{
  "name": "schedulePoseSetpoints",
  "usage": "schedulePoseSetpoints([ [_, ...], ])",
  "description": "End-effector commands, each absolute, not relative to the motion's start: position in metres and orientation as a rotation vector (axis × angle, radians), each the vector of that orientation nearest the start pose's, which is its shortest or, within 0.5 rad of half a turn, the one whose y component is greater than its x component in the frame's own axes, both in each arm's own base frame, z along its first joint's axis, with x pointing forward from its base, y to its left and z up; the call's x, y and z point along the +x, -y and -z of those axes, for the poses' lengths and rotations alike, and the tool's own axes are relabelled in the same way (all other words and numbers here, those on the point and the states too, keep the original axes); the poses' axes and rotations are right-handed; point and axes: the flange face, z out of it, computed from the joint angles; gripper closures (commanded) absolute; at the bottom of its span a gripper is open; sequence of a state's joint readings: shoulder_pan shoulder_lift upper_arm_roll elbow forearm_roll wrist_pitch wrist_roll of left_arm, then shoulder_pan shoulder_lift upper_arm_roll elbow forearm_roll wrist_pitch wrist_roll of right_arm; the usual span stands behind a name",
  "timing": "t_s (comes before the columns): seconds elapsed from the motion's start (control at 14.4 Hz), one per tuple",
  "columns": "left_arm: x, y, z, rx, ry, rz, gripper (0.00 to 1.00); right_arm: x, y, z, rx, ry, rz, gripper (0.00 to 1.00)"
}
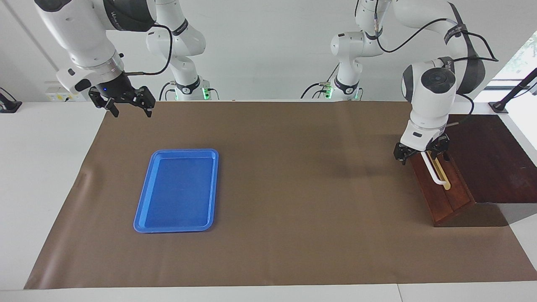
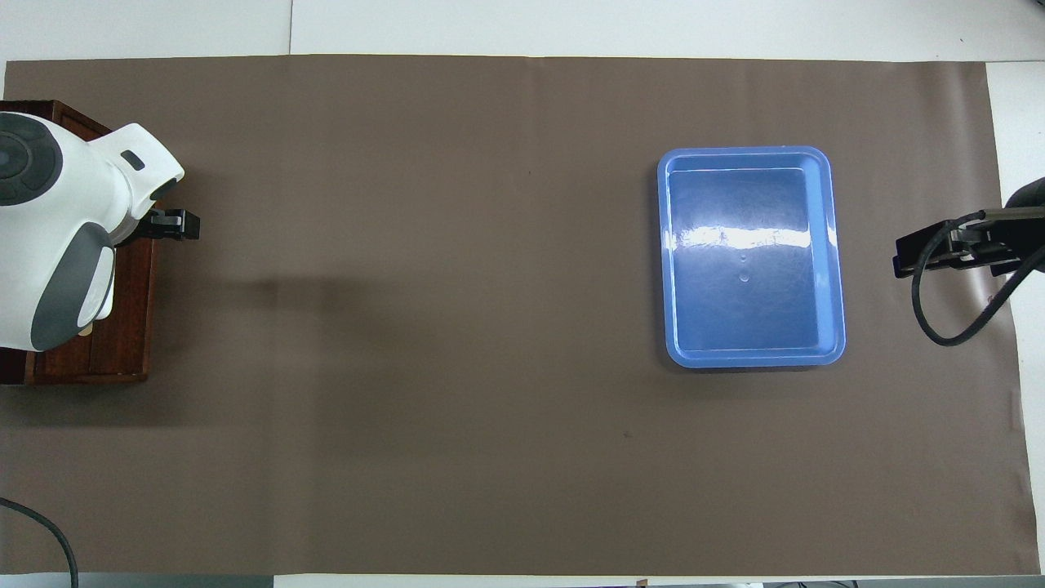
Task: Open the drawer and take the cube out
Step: 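Pull the white drawer handle away from the box with the left gripper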
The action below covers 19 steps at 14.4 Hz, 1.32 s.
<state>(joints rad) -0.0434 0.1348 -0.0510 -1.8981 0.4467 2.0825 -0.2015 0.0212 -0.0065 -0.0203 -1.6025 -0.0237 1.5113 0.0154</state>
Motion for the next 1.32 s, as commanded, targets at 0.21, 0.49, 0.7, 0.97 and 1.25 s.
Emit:
schedulePoseSetpoints([
  [0.21,0.596,0.014,-0.419,-2.735,-0.14,0.194,0.0,0.538,0.005,-0.61,-3.158,-0.001,-0.158,0.0],
  [0.49,0.591,0.008,-0.405,-2.743,-0.136,0.179,0.0,0.538,0.005,-0.61,-3.158,-0.001,-0.155,0.0],
  [0.7,0.588,0.009,-0.396,-2.751,-0.149,0.191,0.0,0.538,0.005,-0.61,-3.158,-0.001,-0.155,0.0],
  [0.97,0.589,0.01,-0.39,-2.753,-0.151,0.177,0.0,0.538,0.005,-0.61,-3.157,-0.001,-0.155,0.0],
  [1.25,0.591,0.015,-0.382,-2.763,-0.123,0.191,0.0,0.538,0.005,-0.61,-3.158,-0.001,-0.155,0.0],
])
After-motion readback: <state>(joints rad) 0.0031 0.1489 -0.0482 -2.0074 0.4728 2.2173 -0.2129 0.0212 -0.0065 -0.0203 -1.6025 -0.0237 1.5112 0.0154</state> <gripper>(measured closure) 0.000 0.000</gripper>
